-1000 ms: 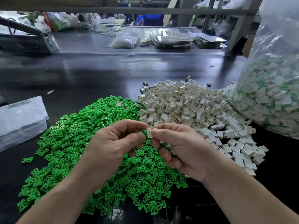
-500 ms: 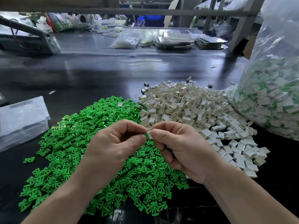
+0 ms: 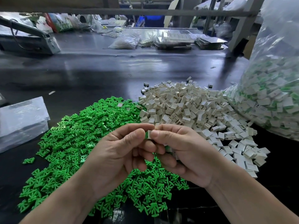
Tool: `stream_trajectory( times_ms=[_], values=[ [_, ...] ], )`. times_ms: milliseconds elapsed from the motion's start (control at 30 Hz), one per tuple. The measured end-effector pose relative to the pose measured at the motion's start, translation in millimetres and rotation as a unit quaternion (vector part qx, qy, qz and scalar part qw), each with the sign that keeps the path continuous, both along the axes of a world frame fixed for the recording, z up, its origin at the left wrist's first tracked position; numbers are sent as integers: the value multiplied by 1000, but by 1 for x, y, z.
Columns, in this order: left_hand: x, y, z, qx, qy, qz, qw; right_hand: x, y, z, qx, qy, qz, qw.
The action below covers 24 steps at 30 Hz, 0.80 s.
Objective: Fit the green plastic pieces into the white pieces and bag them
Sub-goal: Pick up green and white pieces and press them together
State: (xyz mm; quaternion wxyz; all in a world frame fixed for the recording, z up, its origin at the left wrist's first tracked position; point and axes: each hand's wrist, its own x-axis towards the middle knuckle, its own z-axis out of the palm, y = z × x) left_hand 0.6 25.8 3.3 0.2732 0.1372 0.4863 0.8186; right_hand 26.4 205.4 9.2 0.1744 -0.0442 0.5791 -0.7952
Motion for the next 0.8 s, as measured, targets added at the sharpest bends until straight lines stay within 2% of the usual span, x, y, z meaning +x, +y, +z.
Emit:
stream_trajectory(
  times_ms=[233,400,600,800],
  values=[
    [0,-1,1,17,-40,-36,998,1,4,1,-4,-25,38,999],
    [3,2,-1,16,-26,-24,999,2,2,2,-12,-25,50,998],
    [2,4,-3,91,-32,-37,995,4,-3,2,-55,5,33,998],
    [3,5,-6,75,9,-12,997,5,-4,1,-41,12,20,999]
  ],
)
